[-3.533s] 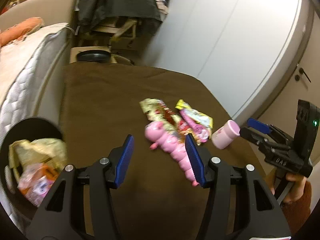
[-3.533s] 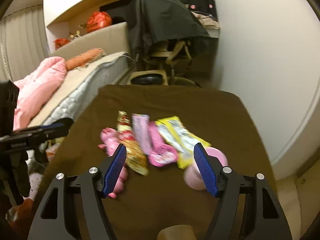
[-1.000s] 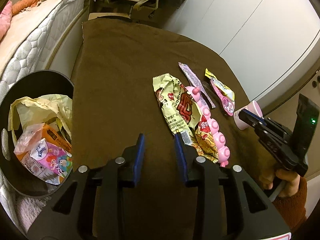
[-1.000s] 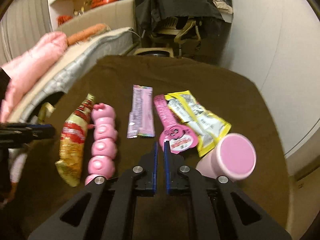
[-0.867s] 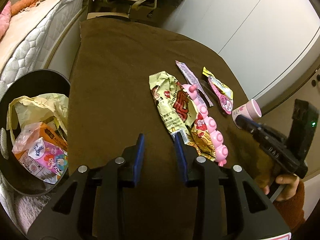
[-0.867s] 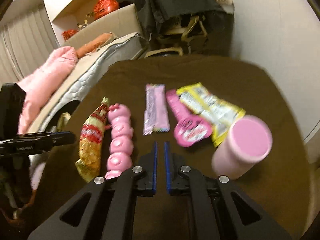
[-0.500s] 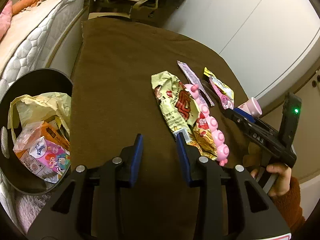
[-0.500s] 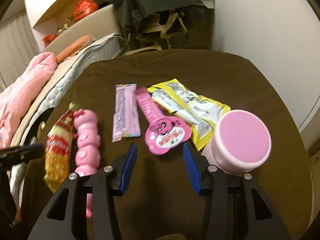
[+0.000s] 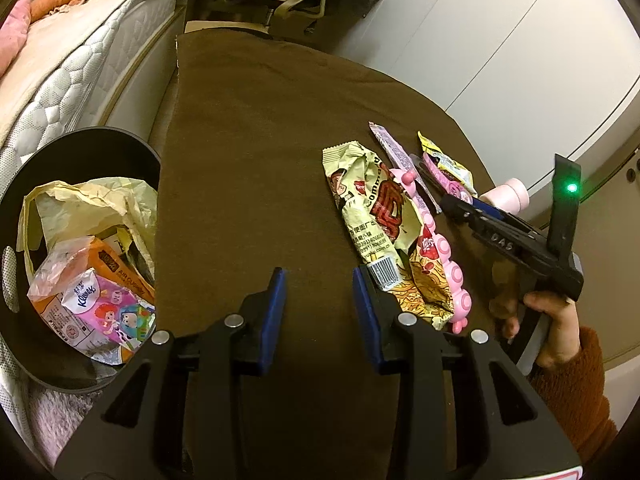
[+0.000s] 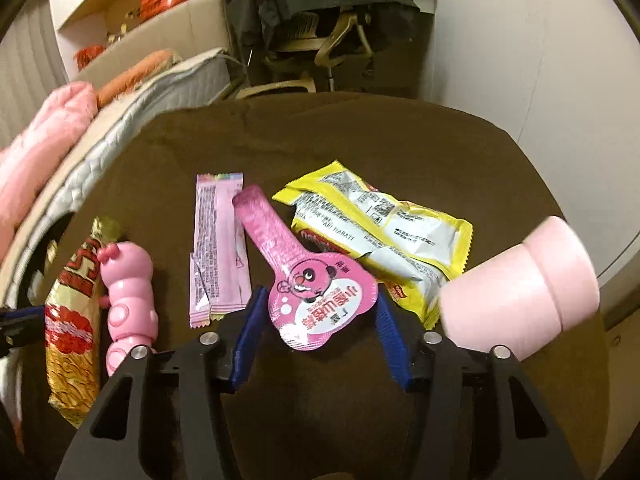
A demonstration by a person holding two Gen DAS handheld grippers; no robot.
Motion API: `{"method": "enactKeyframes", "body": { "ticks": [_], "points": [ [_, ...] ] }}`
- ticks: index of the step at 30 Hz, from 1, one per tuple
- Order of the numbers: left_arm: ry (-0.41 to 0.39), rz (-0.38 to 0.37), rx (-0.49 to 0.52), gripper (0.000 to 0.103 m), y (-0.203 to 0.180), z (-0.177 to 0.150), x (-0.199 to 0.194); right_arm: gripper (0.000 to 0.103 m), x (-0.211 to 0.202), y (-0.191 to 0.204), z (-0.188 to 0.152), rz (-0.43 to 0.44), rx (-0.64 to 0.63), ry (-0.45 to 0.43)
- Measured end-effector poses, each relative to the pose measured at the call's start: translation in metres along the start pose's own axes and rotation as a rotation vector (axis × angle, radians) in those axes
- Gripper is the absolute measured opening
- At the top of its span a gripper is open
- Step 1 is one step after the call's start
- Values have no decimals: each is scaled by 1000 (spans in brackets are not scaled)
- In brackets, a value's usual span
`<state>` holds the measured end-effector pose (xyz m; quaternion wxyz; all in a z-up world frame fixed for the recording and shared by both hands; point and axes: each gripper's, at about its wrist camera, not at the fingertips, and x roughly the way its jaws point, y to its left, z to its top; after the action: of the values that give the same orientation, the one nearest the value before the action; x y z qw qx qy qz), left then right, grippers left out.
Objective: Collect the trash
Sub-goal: 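Grasp the green snack wrapper with the left tool while the right tool grasps the pink lollipop packet, then lift and carry the green wrapper and pink packet over the bin with both tools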
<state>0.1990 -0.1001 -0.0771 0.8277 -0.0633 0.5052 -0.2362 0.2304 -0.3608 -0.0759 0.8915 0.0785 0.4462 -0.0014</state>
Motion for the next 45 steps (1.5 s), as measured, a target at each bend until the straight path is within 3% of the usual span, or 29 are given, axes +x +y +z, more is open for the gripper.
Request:
{"method": "enactKeyframes", "body": {
  "ticks": [8,14,19,25,30,34,36,41,45],
  "points": [
    [-9,-6,8,38,-11,0,2,47,-38,-9,-34,72,-8,-13],
    [9,-17,36,38,-30,-4,12,47,-57,-7,-69,16,-56,-15],
    [4,-39,69,39,-41,-3,11,47,-65,-25,-82,20,14,-29],
    [-31,-84,59,48,-53,10,9,47,-74,-38,-93,40,77,-31],
    [-29,-19,54,51,-58,16,23,47,-84,-37,-97,48,82,-53],
    [35,6,11,51,-52,13,39,47,-92,-36,-100,56,82,-60],
    [54,-16,-29,51,-46,11,42,47,-96,-37,-102,59,80,-64],
    [63,-53,-37,32,-42,7,33,47,-108,-32,-96,62,66,-84],
    [17,-61,-25,32,-36,2,11,47,-119,-21,-86,69,38,-115]
  ]
}}
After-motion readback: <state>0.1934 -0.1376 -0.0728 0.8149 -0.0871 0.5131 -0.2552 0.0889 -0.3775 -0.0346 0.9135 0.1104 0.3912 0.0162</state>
